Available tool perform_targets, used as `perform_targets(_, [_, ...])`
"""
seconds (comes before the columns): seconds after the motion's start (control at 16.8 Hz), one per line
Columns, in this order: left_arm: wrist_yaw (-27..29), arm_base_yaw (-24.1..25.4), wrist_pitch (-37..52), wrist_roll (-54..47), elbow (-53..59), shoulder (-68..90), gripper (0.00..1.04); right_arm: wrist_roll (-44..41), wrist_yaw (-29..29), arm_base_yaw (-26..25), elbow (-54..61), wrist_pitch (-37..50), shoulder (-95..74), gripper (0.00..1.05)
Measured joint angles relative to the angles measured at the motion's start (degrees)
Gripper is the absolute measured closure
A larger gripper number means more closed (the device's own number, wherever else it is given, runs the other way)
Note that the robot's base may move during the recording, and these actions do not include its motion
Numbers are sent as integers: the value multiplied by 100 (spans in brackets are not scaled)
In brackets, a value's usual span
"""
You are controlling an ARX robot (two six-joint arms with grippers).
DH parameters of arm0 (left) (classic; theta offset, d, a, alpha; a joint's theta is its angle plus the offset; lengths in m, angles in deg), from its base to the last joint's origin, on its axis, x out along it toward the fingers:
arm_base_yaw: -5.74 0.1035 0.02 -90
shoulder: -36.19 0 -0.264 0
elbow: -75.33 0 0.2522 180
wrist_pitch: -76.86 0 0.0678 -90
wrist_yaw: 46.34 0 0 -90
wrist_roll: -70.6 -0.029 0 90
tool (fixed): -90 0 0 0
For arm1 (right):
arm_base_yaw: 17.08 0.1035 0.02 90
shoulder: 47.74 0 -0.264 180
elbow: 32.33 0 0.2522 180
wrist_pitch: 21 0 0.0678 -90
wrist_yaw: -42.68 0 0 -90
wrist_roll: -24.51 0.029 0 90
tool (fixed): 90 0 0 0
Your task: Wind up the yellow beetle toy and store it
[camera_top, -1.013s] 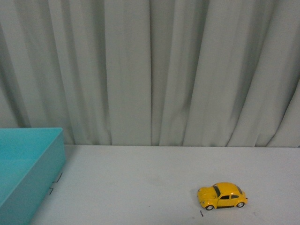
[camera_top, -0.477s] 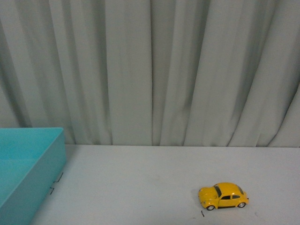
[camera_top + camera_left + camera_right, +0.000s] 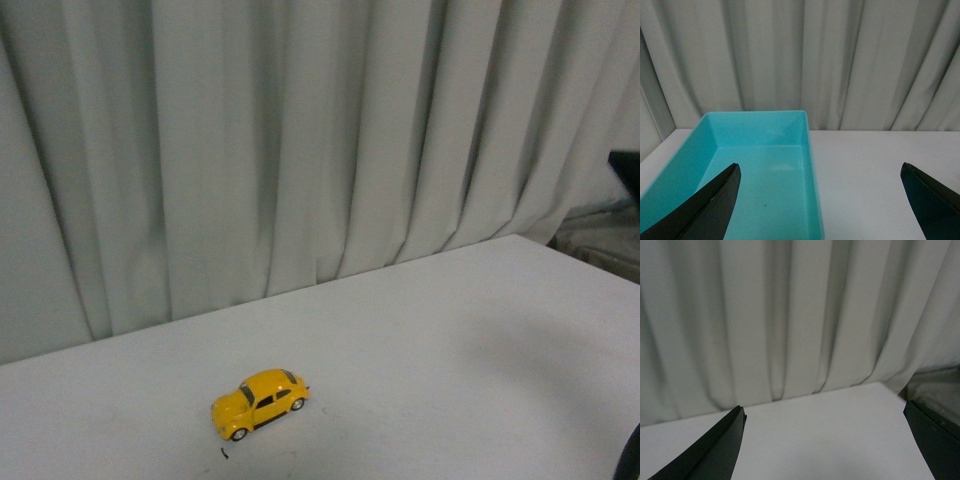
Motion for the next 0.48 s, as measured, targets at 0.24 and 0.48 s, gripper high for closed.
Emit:
perform_targets(0.24, [-2, 2, 0, 0, 0, 0, 7, -940, 1475, 1832, -4046, -538, -4253, 7])
perform_targets(0.48, [-2, 2, 0, 0, 0, 0, 7, -2802, 3403, 2693, -6234, -3523, -5499, 7])
